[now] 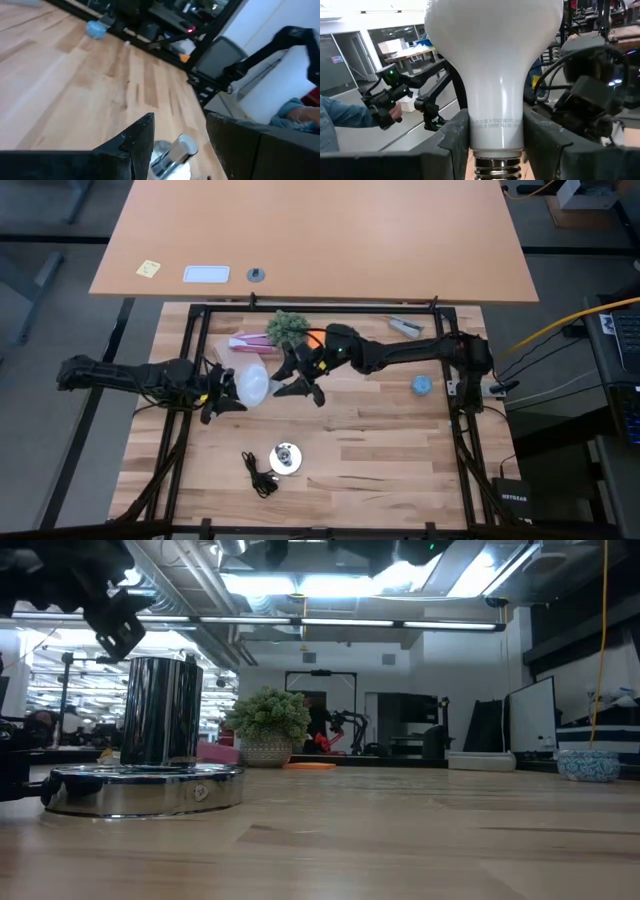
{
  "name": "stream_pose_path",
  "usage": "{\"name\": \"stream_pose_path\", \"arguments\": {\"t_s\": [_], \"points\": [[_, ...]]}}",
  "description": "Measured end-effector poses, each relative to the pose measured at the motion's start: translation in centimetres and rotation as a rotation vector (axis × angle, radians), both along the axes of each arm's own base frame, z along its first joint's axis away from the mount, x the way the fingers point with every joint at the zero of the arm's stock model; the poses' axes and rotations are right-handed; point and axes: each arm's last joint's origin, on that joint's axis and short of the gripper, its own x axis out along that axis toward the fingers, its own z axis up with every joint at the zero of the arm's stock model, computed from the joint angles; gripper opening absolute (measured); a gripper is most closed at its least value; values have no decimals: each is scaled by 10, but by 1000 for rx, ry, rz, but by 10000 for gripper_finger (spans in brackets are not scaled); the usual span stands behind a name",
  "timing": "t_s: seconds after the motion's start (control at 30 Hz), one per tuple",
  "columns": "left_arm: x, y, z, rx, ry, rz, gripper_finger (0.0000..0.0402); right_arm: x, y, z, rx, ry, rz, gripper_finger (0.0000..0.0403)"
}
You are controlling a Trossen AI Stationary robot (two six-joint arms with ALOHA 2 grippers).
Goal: Screw lightbulb
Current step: Insert the lightbulb into the lamp
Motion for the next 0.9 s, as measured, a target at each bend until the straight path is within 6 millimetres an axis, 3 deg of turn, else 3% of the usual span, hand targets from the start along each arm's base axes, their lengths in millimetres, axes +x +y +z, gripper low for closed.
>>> {"name": "stream_pose_path", "arguments": {"t_s": [0.13, 0.47, 0.77, 0.9], "points": [[9, -7, -2, -10, 19, -40, 170, -15, -1, 19, -32, 14, -11, 156], [31, -39, -39, -189, 360, -55, 170, -46, -4, 55, -75, 16, -60, 156], [59, -84, -51, -245, 199, -206, 170, -52, -5, 64, -76, 0, -97, 156], [70, -104, -64, -273, 274, -195, 170, -52, -5, 64, -75, -1, -124, 156]]}}
